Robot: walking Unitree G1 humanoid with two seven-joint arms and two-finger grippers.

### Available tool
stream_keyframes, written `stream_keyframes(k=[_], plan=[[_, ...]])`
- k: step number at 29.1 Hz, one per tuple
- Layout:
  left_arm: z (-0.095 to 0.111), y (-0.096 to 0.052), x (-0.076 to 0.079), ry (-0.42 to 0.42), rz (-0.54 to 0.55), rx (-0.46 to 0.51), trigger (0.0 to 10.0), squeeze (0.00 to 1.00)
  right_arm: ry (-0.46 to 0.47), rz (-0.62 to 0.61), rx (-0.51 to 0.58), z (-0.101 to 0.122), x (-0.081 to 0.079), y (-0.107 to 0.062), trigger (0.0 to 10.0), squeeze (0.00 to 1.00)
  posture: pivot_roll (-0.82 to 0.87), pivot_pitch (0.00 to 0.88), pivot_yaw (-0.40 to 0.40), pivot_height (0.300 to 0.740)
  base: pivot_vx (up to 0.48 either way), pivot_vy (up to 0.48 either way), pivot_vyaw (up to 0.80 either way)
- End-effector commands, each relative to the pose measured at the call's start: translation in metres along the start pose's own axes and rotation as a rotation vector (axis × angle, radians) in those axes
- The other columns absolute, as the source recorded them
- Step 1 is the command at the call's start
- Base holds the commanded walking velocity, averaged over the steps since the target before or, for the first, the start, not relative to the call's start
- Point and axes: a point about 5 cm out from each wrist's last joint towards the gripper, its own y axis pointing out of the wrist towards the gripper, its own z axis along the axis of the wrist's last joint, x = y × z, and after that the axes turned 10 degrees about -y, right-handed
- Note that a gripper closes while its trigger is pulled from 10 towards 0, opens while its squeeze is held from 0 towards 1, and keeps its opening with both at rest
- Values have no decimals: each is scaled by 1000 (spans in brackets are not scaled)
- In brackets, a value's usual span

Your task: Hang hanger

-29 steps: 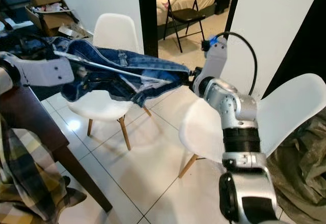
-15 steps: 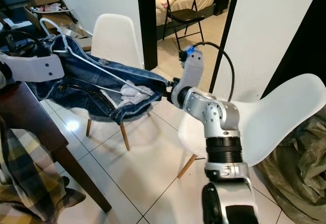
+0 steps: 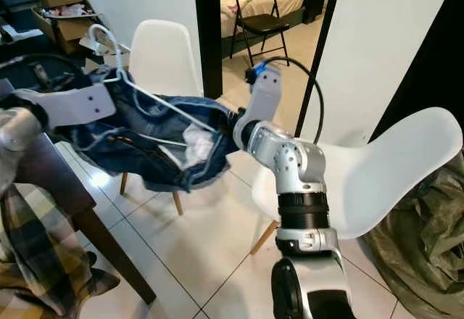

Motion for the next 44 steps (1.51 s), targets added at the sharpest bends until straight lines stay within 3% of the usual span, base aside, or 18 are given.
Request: stream_keyframes(k=[1, 7, 10, 13, 16, 19, 21, 23, 28, 31, 34, 39, 41, 42, 43, 44], plan=[[8, -1, 5, -24, -11, 20, 10000, 0, 6, -19, 55, 12, -2, 0, 10000, 0, 65, 52, -50, 740, 0, 0, 0], [23, 0, 16, -93, -33, 53, 10000, 0, -4, -6, 97, 21, -12, -1, 10000, 0, 63, 50, -46, 740, 0, 0, 0], [34, 1, 29, -142, -71, 78, 10000, 0, -59, 102, 86, 17, -33, -3, 10000, 0, 62, 51, -43, 740, 0, 0, 0], [37, 1, 33, -160, -80, 83, 10000, 0, -69, 155, 71, 12, -43, -4, 10000, 0, 61, 49, -42, 740, 0, 0, 0], [46, 1, 42, -210, -95, 92, 10000, 0, 38, 307, 65, 7, -69, -10, 10000, 0, 60, 48, -40, 740, 0, 0, 0], [51, 0, 46, -226, -103, 96, 10000, 0, 117, 342, 82, 11, -74, -12, 10000, 0, 60, 48, -39, 740, 0, 0, 0], [52, 0, 48, -231, -109, 93, 10000, 0, 127, 328, 96, 14, -70, -11, 10000, 0, 59, 44, -36, 740, 0, 0, 0], [50, -1, 50, -227, -114, 79, 10000, 0, 116, 244, 101, 16, -52, -6, 10000, 0, 60, 43, -35, 740, 0, 0, 0], [42, -3, 47, -213, -103, 37, 10000, 0, 136, 170, 114, 21, -30, -6, 10000, 0, 62, 43, -33, 740, 0, 0, 0], [40, -4, 47, -223, -96, 16, 10000, 0, 158, 168, 121, 23, -30, -8, 10000, 0, 61, 42, -31, 740, 0, 0, 0], [39, -4, 47, -239, -77, -3, 10000, 0, 168, 192, 97, 18, -45, -8, 10000, 0, 59, 42, -30, 740, 0, 0, 0], [39, -4, 46, -245, -68, -14, 10000, 0, 166, 208, 85, 15, -49, -8, 10000, 0, 64, 43, -30, 740, 0, 0, 0], [33, -4, 41, -250, -39, -42, 10000, 0, 148, 176, 82, 14, -42, -7, 10000, 0, 66, 44, -31, 740, 0, 0, 0], [24, -5, 34, -250, 2, -80, 10000, 0, 129, 118, 89, 16, -29, -6, 10000, 0, 67, 46, -33, 740, 0, 0, 0], [24, -5, 34, -250, 2, -80, 10000, 0, 129, 118, 89, 16, -29, -6, 10000, 0, 67, 46, -33, 740, 0, 0, 0], [14, -7, 24, -273, 71, -126, 10000, 0, 100, 50, 107, 19, -13, -5, 10000, 0, 68, 46, -35, 740, 0, 0, 0]])
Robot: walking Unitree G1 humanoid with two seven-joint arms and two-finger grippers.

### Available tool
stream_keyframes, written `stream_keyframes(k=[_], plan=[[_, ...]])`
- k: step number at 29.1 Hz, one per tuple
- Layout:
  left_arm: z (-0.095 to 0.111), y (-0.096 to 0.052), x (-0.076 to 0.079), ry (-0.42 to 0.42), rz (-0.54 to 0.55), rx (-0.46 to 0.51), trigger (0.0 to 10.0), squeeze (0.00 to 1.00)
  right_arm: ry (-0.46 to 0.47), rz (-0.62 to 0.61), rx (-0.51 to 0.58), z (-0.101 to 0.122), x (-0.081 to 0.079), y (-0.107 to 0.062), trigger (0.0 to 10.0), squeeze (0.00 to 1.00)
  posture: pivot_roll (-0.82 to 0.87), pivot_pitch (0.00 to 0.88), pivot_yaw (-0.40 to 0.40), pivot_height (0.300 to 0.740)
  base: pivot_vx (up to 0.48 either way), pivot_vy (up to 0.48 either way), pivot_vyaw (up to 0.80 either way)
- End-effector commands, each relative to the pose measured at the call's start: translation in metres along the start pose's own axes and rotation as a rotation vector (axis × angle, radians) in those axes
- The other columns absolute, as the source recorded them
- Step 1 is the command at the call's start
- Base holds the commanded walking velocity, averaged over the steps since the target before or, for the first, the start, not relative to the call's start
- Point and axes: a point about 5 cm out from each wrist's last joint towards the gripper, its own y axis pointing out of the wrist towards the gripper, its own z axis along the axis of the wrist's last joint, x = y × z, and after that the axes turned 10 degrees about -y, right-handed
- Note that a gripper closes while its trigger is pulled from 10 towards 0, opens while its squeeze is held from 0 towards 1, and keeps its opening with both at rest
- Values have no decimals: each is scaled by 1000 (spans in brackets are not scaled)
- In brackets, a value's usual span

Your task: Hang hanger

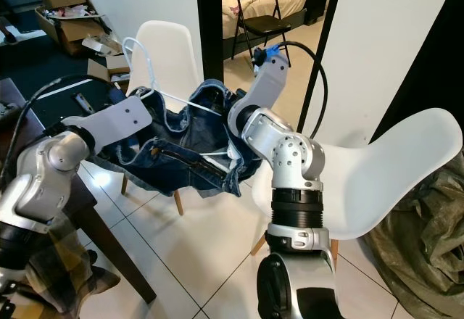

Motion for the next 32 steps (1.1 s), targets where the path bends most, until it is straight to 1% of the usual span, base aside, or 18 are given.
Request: stream_keyframes(k=[1, 2, 4, 5, 7, 8, 9, 10, 11, 15, 16, 17, 21, 22, 25, 30, 31, 32], plan=[[-10, -4, -23, -35, 139, -47, 10000, 0, -43, -63, 40, 8, 13, 0, 10000, 0, 68, 46, -35, 740, 0, 0, 0], [-10, -4, -23, -35, 139, -47, 10000, 0, -43, -63, 40, 8, 13, 0, 10000, 0, 68, 46, -35, 740, 0, 0, 0], [-15, -5, -27, -135, 196, -52, 10000, 0, -63, -134, 75, 14, 30, 0, 10000, 0, 68, 47, -35, 740, 0, 0, 0], [-15, -5, -27, -135, 196, -52, 10000, 0, -63, -134, 75, 14, 30, 0, 10000, 0, 68, 47, -35, 740, 0, 0, 0], [-14, -6, -23, -212, 190, -36, 10000, 0, -85, -181, 92, 17, 40, 0, 10000, 0, 72, 47, -36, 740, 0, 0, 0], [-14, -6, -23, -212, 190, -36, 10000, 0, -85, -181, 92, 17, 40, 0, 10000, 0, 72, 47, -36, 740, 0, 0, 0], [-14, -6, -17, -222, 170, -35, 10000, 0, -94, -213, 97, 18, 49, 0, 10000, 0, 73, 47, -36, 740, 0, 0, 0], [-14, -6, -17, -222, 170, -35, 10000, 0, -94, -213, 97, 18, 49, 0, 10000, 0, 73, 47, -36, 740, 0, 0, 0], [-15, -7, -10, -252, 149, -38, 10000, 0, -96, -238, 97, 18, 56, 0, 10000, 0, 74, 49, -38, 740, 0, 0, 0], [-16, -9, 0, -260, 124, -43, 10000, 0, -93, -256, 91, 19, 61, 0, 10000, 0, 73, 49, -37, 740, 0, 0, 0], [-12, -8, 7, -272, 110, -38, 10000, 0, -87, -237, 83, 16, 55, 2, 10000, 0, 72, 50, -38, 740, 0, 0, 0], [-12, -8, 7, -272, 110, -38, 10000, 0, -87, -237, 83, 16, 55, 2, 10000, 0, 72, 50, -38, 740, 0, 0, 0], [4, -6, 32, -334, 77, -18, 10000, 0, -68, -151, 41, 5, 25, 10, 10000, 0, 66, 50, -37, 740, 0, 0, 0], [4, -6, 32, -334, 77, -18, 10000, 0, -68, -151, 41, 5, 25, 10, 10000, 0, 66, 50, -37, 740, 0, 0, 0], [14, -4, 38, -408, 84, 2, 10000, 0, -54, -86, 10, -5, 2, 14, 10000, 0, 65, 52, -38, 740, 0, 0, 0], [21, -4, 43, -459, 80, 21, 10000, 0, -51, -56, -2, -11, -7, 16, 10000, 0, 65, 52, -38, 740, 0, 0, 0], [26, -4, 48, -538, 74, 28, 10000, 0, -46, -38, -12, -14, -13, 18, 10000, 0, 65, 53, -36, 740, 0, 0, 0], [26, -4, 48, -538, 74, 28, 10000, 0, -46, -38, -12, -14, -13, 18, 10000, 0, 65, 53, -36, 740, 0, 0, 0]])
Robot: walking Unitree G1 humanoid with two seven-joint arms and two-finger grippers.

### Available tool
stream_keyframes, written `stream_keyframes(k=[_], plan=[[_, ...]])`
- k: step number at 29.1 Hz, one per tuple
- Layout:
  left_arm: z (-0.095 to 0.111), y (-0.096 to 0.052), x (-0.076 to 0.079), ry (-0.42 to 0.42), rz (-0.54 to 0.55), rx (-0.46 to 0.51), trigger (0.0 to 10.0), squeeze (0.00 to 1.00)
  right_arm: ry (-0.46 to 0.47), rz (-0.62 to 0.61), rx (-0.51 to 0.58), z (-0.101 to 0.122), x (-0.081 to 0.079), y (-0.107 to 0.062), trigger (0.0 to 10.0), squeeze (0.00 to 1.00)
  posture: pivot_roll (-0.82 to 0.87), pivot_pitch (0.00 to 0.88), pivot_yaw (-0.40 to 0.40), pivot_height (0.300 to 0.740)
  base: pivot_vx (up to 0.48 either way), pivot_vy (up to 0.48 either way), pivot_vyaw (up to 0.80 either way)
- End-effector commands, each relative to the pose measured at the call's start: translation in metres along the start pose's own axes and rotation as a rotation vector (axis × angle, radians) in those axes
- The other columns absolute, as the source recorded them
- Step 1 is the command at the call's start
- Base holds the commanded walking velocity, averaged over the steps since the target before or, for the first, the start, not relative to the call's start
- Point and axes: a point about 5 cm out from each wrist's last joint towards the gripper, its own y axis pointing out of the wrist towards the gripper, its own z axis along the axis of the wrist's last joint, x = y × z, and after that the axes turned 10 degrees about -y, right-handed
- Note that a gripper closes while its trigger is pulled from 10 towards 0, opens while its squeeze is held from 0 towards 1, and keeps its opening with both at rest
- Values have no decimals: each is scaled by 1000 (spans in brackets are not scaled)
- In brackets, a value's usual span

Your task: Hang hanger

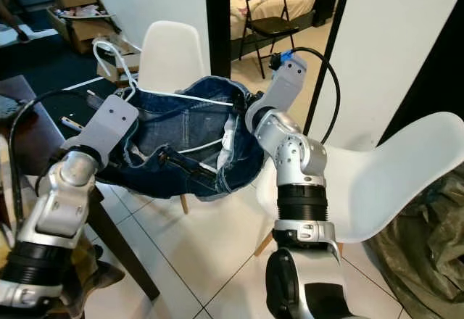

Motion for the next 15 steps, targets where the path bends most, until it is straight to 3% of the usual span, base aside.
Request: stream_keyframes(k=[1, 2, 4, 5, 7, 8, 9, 10, 11, 15], plan=[[28, -4, 21, -66, -101, 119, 10000, 0, -18, 128, -53, -10, -36, 1, 10000, 0, 65, 53, -36, 740, 0, 0, 0], [31, -6, 26, -132, -107, 128, 10000, 0, -13, 144, -63, -13, -40, 1, 10000, 0, 65, 53, -36, 740, 0, 0, 0], [31, -6, 26, -132, -107, 128, 10000, 0, -13, 144, -63, -13, -40, 1, 10000, 0, 65, 53, -36, 740, 0, 0, 0], [37, -8, 35, -229, -135, 146, 10000, 0, -11, 154, -72, -16, -44, 1, 10000, 0, 65, 53, -37, 740, 0, 0, 0], [37, -8, 35, -229, -135, 146, 10000, 0, -11, 154, -72, -16, -44, 1, 10000, 0, 65, 53, -37, 740, 0, 0, 0], [43, -12, 47, -309, -193, 167, 10000, 0, -16, 150, -75, -18, -45, 2, 10000, 0, 67, 53, -37, 740, 0, 0, 0], [43, -12, 47, -309, -193, 167, 10000, 0, -16, 150, -75, -18, -45, 2, 10000, 0, 67, 53, -37, 740, 0, 0, 0], [51, -18, 61, -358, -274, 204, 10000, 0, -41, 133, -69, -18, -44, 3, 10000, 0, 67, 53, -37, 740, 0, 0, 0], [61, -29, 80, -386, -394, 253, 10000, 0, -137, 80, -46, -18, -34, 5, 10000, 0, 69, 54, -34, 740, 0, 0, 0], [62, -32, 84, -384, -426, 264, 10000, 0, -177, 62, -40, -18, -30, 6, 10000, 0, 69, 54, -34, 740, 0, 0, 0]])
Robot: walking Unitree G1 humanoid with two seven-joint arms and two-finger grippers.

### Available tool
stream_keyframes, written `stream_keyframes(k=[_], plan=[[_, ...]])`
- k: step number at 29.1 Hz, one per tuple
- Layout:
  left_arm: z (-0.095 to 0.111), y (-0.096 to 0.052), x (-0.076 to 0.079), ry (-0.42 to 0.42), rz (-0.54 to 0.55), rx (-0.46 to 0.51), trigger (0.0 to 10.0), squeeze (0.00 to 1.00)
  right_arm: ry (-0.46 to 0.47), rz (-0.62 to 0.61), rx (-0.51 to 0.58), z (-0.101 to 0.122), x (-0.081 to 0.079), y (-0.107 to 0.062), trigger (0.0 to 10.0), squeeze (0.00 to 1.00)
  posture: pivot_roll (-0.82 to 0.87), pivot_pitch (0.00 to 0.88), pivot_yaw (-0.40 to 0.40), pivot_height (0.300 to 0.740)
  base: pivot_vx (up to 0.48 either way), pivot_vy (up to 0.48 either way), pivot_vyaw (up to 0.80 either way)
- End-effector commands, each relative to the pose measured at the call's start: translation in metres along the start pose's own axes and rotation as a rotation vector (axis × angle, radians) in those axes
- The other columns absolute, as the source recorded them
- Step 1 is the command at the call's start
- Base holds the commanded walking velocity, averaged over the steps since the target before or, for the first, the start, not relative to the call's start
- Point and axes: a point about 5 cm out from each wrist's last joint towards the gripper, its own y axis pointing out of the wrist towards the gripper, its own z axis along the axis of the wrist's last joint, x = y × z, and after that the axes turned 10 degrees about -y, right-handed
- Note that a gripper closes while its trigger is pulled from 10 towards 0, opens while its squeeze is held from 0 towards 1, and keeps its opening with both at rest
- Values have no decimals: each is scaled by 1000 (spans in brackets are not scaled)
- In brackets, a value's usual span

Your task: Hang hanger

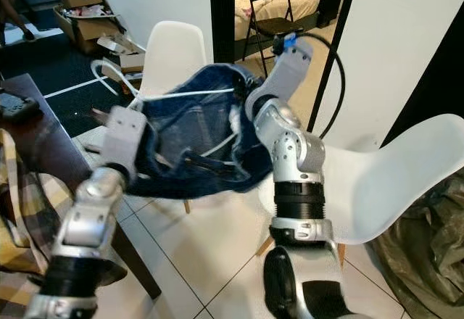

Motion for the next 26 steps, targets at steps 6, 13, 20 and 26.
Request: stream_keyframes(k=[6, 13, 20, 26], plan=[[48, -8, 39, 141, -241, 271, 10000, 0, -338, 114, -222, -60, 0, 5, 10000, 0, 69, 54, -32, 740, 0, 0, 0], [46, -4, 21, 301, -191, 277, 10000, 0, -512, 88, -231, -64, 17, 5, 10000, 0, 66, 53, -28, 740, 0, 0, 0], [56, 0, 0, 522, -106, 302, 10000, 0, -698, 40, -218, -65, 30, 5, 10000, 0, 67, 55, -24, 740, 0, 0, 0], [52, -1, 7, 569, -111, 300, 10000, 0, -540, 60, -230, -62, 26, 6, 10000, 0, 67, 55, -24, 740, 0, 0, 0]])
